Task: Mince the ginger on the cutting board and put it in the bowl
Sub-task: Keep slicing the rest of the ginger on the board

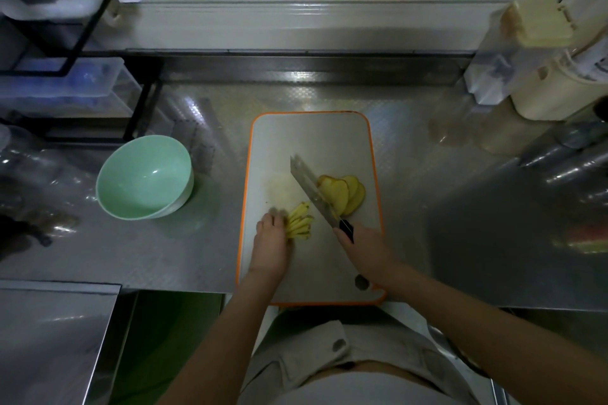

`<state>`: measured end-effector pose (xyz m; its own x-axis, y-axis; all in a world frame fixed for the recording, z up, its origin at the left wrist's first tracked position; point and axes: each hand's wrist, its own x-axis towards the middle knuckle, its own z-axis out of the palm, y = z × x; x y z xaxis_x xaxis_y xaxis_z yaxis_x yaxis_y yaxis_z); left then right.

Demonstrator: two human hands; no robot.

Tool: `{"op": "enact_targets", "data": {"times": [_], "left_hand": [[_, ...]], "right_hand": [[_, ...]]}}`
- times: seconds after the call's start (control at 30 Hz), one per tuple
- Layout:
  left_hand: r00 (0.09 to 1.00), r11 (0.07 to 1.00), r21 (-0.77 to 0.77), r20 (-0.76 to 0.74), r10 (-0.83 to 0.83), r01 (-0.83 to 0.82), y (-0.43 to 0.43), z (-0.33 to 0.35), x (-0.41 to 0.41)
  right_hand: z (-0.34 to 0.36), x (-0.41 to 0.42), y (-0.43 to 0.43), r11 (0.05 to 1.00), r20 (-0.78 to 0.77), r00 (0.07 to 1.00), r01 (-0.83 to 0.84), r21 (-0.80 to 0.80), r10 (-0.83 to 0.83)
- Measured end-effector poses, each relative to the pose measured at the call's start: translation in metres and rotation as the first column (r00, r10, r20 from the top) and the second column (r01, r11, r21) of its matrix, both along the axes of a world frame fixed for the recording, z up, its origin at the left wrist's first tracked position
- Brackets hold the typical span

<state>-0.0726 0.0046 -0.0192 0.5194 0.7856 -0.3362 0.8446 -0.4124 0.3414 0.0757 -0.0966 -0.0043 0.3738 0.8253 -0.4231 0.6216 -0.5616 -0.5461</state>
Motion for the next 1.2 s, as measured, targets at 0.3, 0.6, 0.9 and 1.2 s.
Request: {"op": "enact_targets", "data": {"times": [0.3, 0.6, 0.9, 1.2], "left_hand": [[0.988, 0.990, -0.074, -0.107, 0.108, -0.116, 0.002, 0.008, -0.022], [0.974, 0.985, -0.073, 0.160, 0.163, -0.153, 0.000, -0.002, -0.023], [0.974, 0.981, -0.037, 0.120, 0.191, -0.188, -0.003, -0.003, -0.026], [0.946, 0.983, -0.085, 0.270, 0.178, -0.161, -0.008, -0.008, -0.016]], "right_hand": [[-0.004, -0.001, -0.002, 1.000, 0.008, 1.000, 0.028, 0.000, -0.028], [-0.008, -0.001, -0.002, 0.998, 0.021, 0.999, 0.051, -0.022, -0.050], [-0.012, 0.001, -0.005, 0.999, 0.014, 0.999, 0.053, -0.005, -0.052], [-0.009, -0.002, -0.005, 0.998, 0.041, 0.998, 0.051, -0.030, -0.050]]}}
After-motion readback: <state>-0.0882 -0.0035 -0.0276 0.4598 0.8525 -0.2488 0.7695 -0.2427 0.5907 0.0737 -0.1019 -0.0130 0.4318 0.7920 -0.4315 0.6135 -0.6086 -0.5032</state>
